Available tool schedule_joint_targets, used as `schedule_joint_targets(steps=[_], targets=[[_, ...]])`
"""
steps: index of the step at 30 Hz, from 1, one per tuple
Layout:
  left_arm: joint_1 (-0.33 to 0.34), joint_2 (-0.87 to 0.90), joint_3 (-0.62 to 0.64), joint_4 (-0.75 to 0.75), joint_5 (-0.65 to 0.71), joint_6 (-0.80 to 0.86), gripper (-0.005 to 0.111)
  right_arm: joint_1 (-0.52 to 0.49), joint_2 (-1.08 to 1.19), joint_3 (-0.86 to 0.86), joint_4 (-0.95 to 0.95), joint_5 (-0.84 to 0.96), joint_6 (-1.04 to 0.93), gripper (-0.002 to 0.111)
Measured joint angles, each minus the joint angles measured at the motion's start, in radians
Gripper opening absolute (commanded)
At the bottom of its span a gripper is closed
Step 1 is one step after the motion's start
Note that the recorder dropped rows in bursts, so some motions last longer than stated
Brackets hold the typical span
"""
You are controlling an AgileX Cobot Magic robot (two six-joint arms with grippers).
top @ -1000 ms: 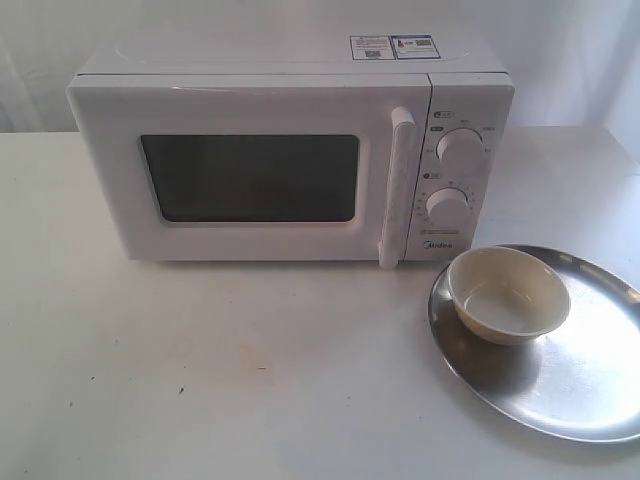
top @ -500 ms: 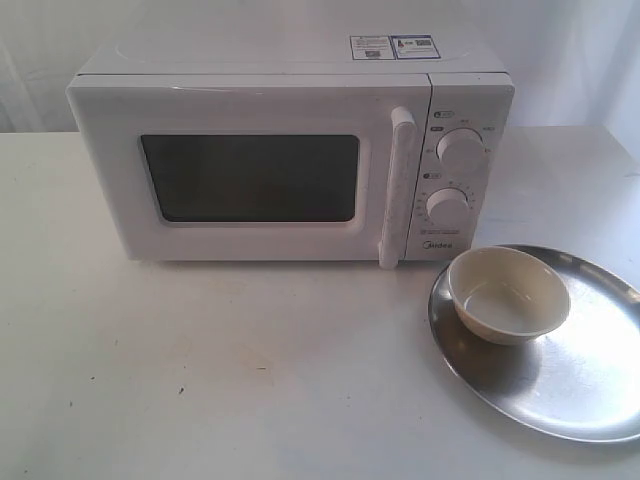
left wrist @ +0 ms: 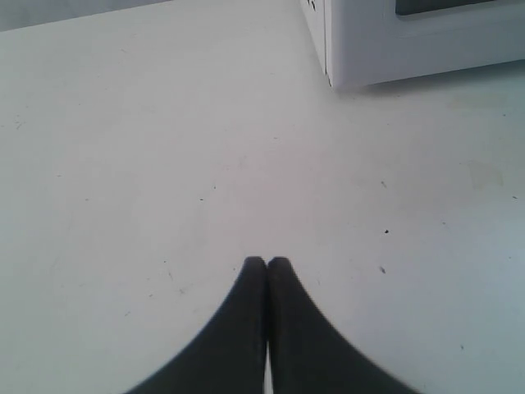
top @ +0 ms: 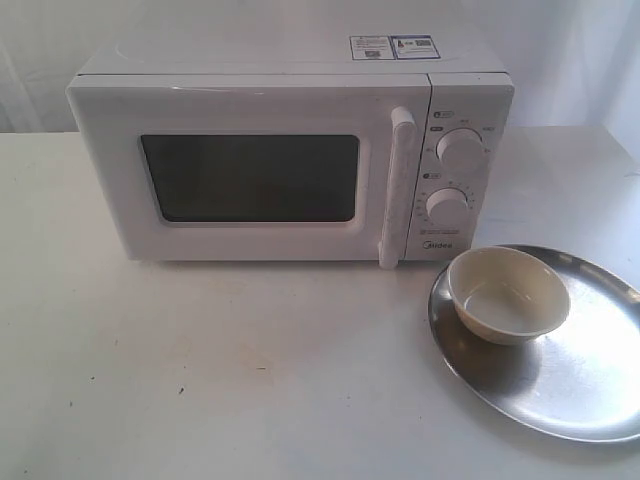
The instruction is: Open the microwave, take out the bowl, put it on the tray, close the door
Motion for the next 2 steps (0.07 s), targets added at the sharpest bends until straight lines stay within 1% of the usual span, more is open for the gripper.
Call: schedule_joint_targets(steps=[2], targets=[[0.000, 0.000, 0.000, 0.000, 0.000, 0.000, 0.000, 0.000, 0.000, 0.000, 0.000, 0.000, 0.000, 0.000]])
